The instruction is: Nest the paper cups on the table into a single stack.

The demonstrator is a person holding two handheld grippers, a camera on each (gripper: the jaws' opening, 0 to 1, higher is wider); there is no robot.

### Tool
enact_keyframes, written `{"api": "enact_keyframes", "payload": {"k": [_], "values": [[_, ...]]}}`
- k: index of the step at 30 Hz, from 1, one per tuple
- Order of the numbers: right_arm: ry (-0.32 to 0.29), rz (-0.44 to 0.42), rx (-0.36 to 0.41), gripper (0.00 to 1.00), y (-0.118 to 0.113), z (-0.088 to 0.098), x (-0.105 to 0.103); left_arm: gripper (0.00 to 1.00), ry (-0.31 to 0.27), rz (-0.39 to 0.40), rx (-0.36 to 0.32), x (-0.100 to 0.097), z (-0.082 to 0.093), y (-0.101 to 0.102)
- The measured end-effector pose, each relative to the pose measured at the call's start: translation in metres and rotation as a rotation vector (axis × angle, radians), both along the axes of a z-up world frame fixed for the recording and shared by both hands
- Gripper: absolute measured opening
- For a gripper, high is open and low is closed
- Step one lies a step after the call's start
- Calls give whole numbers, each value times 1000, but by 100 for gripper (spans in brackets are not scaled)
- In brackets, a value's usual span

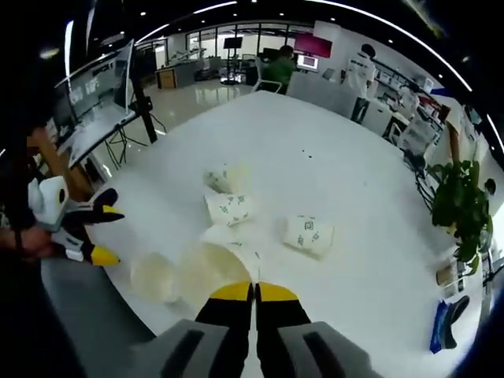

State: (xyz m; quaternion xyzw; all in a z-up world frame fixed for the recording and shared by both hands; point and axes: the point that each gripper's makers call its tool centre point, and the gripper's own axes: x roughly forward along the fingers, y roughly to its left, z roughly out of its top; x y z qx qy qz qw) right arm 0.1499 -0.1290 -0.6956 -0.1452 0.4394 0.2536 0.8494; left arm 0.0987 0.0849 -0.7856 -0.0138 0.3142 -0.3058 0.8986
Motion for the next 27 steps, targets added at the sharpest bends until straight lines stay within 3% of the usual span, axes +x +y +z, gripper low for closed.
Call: {"api": "enact_keyframes", "payload": {"k": [9,13,16,27], "values": [[70,120,47,0,42,18,-25,62,2,6,-2,0,0,1],[110,180,53,0,53,17,-31,62,5,8,-2,0,0,1],[138,218,49,0,65,17,-47,62,6,7,-3,0,-1,0],[203,267,26,0,76,0,-56,62,9,5,-1,-1,1,-1]]}}
